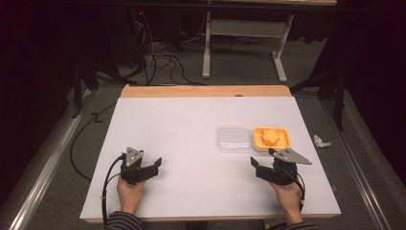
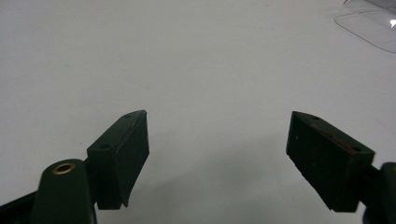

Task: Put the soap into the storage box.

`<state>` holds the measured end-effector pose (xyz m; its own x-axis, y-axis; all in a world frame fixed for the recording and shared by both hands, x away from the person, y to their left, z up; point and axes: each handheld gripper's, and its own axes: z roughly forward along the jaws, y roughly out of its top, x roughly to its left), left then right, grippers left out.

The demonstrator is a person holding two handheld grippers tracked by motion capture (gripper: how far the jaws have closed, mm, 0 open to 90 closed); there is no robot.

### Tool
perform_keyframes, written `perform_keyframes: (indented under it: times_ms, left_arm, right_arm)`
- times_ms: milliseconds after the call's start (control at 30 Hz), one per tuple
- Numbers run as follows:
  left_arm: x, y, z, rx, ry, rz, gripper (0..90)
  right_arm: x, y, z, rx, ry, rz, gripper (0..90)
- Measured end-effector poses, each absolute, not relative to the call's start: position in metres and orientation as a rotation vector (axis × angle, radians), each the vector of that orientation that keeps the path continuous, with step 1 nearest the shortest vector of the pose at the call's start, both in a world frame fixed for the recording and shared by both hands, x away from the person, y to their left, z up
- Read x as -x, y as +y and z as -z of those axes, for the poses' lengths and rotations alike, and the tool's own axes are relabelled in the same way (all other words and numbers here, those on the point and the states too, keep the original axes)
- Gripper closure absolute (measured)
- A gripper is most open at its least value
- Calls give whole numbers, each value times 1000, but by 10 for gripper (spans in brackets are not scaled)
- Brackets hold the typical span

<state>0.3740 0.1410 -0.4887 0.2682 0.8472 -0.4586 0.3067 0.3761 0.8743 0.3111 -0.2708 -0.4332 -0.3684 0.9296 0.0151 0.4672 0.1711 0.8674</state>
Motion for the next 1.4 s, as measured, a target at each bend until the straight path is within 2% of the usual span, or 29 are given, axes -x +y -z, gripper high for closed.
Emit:
perform_keyframes:
  times_ms: [333, 1400]
  left_arm:
    - [-374, 140, 489, -1182, 1301, -518, 208]
    - [-374, 141, 489, -1180, 1304, -511, 192]
  right_arm:
    - [-310, -260, 441, -1318, 1928, -1175, 256]
    - [-335, -224, 473, -1283, 2101, -942, 291]
